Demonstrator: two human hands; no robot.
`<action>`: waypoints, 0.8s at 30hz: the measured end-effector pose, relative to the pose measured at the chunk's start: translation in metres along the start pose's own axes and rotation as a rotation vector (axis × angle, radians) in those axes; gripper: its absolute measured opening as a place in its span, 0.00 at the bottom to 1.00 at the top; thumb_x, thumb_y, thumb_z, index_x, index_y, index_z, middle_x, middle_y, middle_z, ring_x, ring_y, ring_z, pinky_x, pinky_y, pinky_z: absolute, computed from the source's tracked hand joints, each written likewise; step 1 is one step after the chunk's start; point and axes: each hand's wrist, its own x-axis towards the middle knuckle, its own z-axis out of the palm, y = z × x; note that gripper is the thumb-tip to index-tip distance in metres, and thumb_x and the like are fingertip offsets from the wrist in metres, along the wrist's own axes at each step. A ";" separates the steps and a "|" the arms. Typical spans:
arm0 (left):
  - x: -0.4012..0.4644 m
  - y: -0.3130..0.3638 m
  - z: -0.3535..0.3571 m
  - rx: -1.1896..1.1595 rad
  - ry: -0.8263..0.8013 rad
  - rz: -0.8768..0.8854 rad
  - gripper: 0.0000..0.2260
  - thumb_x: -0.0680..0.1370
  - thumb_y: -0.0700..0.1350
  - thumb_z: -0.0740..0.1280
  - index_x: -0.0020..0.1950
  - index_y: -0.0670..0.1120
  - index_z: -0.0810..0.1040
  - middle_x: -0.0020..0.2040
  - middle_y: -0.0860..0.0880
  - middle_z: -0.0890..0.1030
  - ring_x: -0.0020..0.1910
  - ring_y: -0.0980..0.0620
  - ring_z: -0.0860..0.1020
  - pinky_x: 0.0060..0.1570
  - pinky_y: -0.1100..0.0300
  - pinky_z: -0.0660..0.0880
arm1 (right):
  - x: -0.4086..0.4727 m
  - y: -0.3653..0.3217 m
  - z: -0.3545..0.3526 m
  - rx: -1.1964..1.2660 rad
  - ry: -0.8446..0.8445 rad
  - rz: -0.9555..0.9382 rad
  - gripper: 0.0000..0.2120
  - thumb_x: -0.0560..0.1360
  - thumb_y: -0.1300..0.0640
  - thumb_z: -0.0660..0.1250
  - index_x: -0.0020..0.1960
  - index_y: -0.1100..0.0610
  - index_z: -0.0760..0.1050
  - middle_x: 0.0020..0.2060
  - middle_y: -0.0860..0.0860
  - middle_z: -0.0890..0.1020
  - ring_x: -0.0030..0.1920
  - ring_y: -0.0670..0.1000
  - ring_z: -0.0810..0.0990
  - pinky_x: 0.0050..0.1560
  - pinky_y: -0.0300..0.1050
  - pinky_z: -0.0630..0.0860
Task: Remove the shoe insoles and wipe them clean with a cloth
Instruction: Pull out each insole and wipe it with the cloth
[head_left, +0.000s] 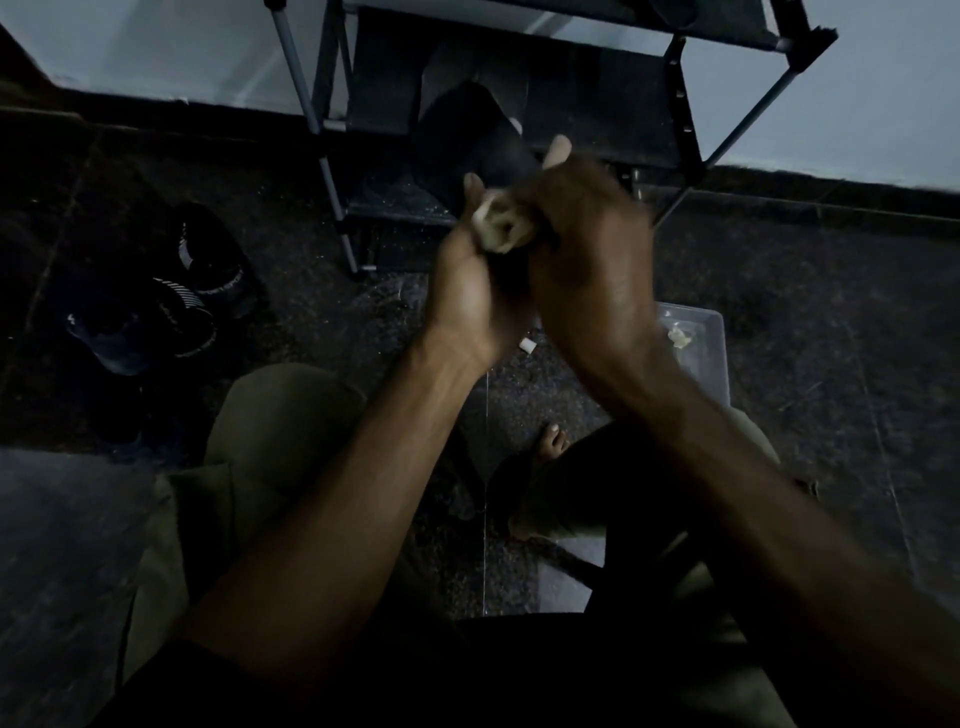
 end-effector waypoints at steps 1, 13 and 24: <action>0.000 0.001 -0.002 -0.012 -0.020 0.004 0.28 0.84 0.59 0.42 0.76 0.43 0.61 0.69 0.44 0.73 0.69 0.49 0.71 0.65 0.54 0.71 | -0.006 -0.006 0.002 0.024 -0.026 -0.013 0.16 0.74 0.59 0.56 0.47 0.65 0.81 0.42 0.59 0.81 0.40 0.56 0.79 0.37 0.46 0.75; 0.002 -0.001 0.003 -0.064 -0.053 0.046 0.26 0.84 0.57 0.41 0.77 0.47 0.62 0.74 0.44 0.68 0.71 0.48 0.69 0.69 0.50 0.67 | -0.006 0.007 -0.008 0.004 0.005 0.044 0.09 0.74 0.64 0.63 0.47 0.63 0.81 0.42 0.57 0.82 0.41 0.52 0.78 0.39 0.38 0.71; 0.000 -0.006 0.009 -0.020 -0.014 0.038 0.25 0.84 0.57 0.44 0.70 0.44 0.68 0.67 0.46 0.75 0.67 0.46 0.73 0.69 0.51 0.68 | 0.000 0.030 -0.008 0.239 0.040 0.327 0.06 0.75 0.61 0.69 0.50 0.60 0.80 0.45 0.51 0.82 0.45 0.46 0.81 0.43 0.35 0.76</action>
